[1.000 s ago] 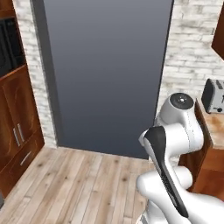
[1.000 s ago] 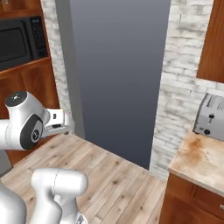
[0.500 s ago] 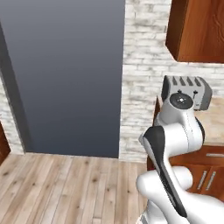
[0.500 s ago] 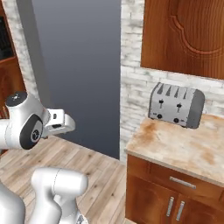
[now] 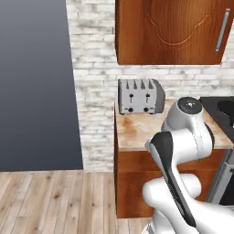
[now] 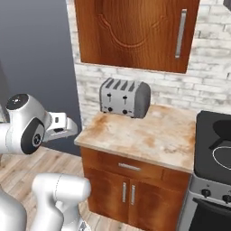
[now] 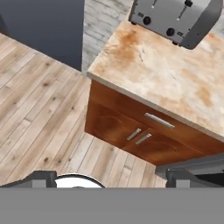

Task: Place one of the steaks on the plate and the other in the bowl. Then place the bowl in the fridge.

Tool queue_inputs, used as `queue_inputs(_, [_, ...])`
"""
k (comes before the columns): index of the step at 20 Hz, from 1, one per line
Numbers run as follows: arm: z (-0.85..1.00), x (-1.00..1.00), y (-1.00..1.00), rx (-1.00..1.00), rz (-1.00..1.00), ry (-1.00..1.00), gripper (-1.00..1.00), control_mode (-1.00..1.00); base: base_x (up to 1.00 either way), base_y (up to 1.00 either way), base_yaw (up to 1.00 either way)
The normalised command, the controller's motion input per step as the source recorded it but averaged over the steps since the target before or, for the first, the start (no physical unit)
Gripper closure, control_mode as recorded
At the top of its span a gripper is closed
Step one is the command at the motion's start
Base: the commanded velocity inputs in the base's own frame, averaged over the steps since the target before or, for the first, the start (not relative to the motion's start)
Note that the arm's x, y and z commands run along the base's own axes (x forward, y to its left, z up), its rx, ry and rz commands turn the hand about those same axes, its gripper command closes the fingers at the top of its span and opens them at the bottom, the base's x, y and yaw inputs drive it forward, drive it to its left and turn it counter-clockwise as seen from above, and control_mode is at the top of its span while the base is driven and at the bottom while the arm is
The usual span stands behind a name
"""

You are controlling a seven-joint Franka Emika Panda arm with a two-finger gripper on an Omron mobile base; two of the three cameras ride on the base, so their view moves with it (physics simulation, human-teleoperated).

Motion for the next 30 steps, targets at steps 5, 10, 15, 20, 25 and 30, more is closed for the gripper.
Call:
queue_inputs(5, [0.00, 0.00, 0.00, 0.00, 0.00, 0.00, -1.00, 1.00, 0.12, -0.85, -0.26])
queue_inputs(10, [0.00, 0.00, 0.00, 0.00, 0.00, 0.00, -1.00, 1.00, 0.07, -0.84, -0.26])
queue_inputs(15, [0.00, 0.00, 0.00, 0.00, 0.00, 0.00, -1.00, 1.00, 0.21, -0.71, -0.23])
queue_inputs(20, [0.00, 0.00, 0.00, 0.00, 0.00, 0.00, -1.00, 1.00, 0.38, -0.62, -0.15])
queue_inputs(25, [0.00, 0.00, 0.00, 0.00, 0.00, 0.00, -1.00, 1.00, 0.36, -0.72, -0.10])
queue_inputs(30, [0.00, 0.00, 0.00, 0.00, 0.00, 0.00, -1.00, 1.00, 0.06, -0.88, -0.12])
